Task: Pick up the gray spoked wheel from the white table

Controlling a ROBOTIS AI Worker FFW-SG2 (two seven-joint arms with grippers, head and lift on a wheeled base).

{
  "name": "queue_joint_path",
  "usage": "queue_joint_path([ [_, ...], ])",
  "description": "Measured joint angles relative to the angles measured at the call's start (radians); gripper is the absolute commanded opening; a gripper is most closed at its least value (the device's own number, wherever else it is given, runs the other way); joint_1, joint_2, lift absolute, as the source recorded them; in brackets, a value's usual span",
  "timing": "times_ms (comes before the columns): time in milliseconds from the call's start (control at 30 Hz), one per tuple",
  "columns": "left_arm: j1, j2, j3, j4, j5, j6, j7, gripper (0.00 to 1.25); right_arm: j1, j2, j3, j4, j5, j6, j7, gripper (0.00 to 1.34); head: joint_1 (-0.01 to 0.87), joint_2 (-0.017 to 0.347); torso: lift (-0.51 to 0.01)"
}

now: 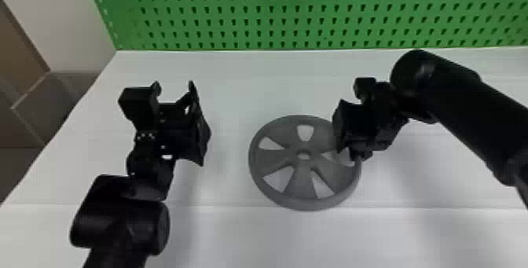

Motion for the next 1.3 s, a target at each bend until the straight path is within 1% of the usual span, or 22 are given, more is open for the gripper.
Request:
queue_joint_path([
  [1067,-0.001,0.000,0.002,0.002,-0.002,0.000,0.001,0.76,-0.010,0.001,-0.022,-0.002,0.008,0.016,0.000,0.07,0.779,0.091,-0.074],
  [1167,-0.001,0.000,0.003,0.002,-0.002,-0.001,0.001,0.76,-0.011,0.002,-0.042,-0.017,0.024,0.022,0.000,0.07,0.779,0.091,-0.074],
  [1300,0.004,0.000,0.006,0.002,-0.002,-0.001,0.000,0.76,-0.011,0.003,-0.080,-0.064,0.078,0.042,0.000,0.07,0.779,0.091,-0.074],
])
